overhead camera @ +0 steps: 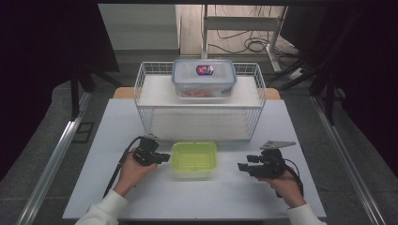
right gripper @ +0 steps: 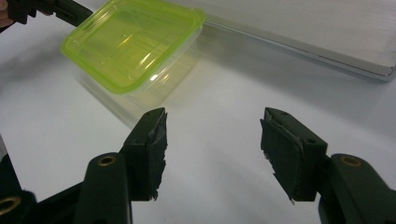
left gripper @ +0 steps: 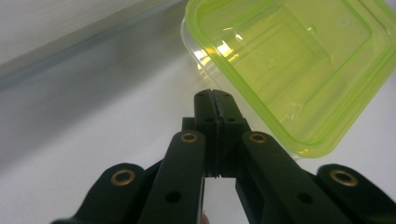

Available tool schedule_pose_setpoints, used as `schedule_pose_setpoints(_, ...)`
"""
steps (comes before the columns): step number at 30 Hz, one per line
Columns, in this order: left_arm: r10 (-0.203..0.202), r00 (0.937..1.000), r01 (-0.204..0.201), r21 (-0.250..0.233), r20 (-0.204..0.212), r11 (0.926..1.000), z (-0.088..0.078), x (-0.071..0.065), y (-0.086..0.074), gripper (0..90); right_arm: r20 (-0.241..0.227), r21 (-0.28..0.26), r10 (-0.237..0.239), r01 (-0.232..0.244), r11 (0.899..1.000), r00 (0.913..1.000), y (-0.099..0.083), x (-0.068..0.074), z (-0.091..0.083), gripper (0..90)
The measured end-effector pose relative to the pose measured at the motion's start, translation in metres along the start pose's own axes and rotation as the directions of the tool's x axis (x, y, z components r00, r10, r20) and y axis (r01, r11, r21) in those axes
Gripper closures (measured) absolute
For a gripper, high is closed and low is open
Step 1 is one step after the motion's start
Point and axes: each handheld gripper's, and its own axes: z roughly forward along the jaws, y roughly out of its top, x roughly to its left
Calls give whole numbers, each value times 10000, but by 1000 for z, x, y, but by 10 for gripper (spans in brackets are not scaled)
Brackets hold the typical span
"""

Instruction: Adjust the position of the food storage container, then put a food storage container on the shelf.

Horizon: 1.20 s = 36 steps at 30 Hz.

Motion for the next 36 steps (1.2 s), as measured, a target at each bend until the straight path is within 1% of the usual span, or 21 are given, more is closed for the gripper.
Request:
schedule_pose_setpoints(5, 60, 10000, -60, -2, 7, 10000, -1, 0, -2, 897, -18, -48, -14, 13, 10000, 10000, 0, 0, -1, 406)
schedule_pose_setpoints(6, 39, 10000, -39, 2, 28, 10000, -2, 1, -3, 896, 4, -43, 19, -19, 10000, 10000, 0, 0, -2, 406)
schedule_pose_setpoints(7, -56, 10000, 57, -87, 74, 9999, -4, 1, -4, 895, 0, -56, 26, -26, 10000, 10000, 0, 0, -2, 406)
schedule_pose_setpoints(9, -89, 9999, 90, -193, 68, 9998, -11, 3, -6, 883, 17, -82, 45, -45, 10000, 10000, 0, -1, -2, 403)
schedule_pose_setpoints(12, -87, 9998, 94, -439, 170, 9990, -22, 3, -11, 830, 26, -88, 24, -24, 10000, 10000, 0, -2, -2, 399)
schedule_pose_setpoints(13, -164, 9997, 173, -550, 172, 9983, -25, 3, -12, 796, 39, -84, 5, -5, 10000, 10000, 0, -2, -2, 396)
schedule_pose_setpoints(15, -360, 9993, 369, -791, 127, 9962, -32, 3, -14, 640, 59, -68, 18, -18, 10000, 10000, 0, -2, -1, 388)
schedule_pose_setpoints(18, -835, 9958, 867, -969, 367, 9915, -40, 5, -15, 419, 68, -31, -9, 9, 10000, 10000, 0, -1, 0, 384)
schedule_pose_setpoints(19, -952, 9947, 989, -1054, 395, 9895, -41, 5, -15, 376, 71, -30, -21, 21, 10000, 10000, 0, 0, 0, 382)
schedule_pose_setpoints(21, -1026, 9932, 1082, -1106, 553, 9880, -43, 8, -15, 306, 84, -27, -5, 5, 10000, 10000, 0, 0, 0, 376)
schedule_pose_setpoints(22, -1079, 9920, 1147, -1111, 657, 9872, -43, 9, -16, 286, 90, -34, 12, -11, 10000, 10000, 0, 0, 0, 374)
schedule_pose_setpoints(23, -1183, 9901, 1263, -1115, 754, 9857, -43, 10, -16, 282, 74, -43, 21, -21, 10000, 10000, 1, 0, 0, 374)
schedule_pose_setpoints(26, -1271, 9882, 1359, -1063, 851, 9850, -42, 10, -16, 261, 89, -57, 45, -44, 10000, 10000, 1, 0, 0, 369)
schedule_pose_setpoints(29, -1260, 9883, 1348, -1059, 857, 9852, -42, 10, -16, 252, 80, -51, 33, -33, 10000, 10000, 1, 0, 1, 368)
schedule_pose_setpoints(31, -1335, 9873, 1427, -1122, 859, 9834, -42, 10, -16, 240, 45, -41, 34, -33, 10000, 10000, 2, 1, 1, 366)
schedule_pose_setpoints(36, -1403, 9846, 1527, -1222, 1045, 9807, -41, 10, -14, 237, -24, -82, 23, -23, 10000, 10000, 3, 3, 1, 362)
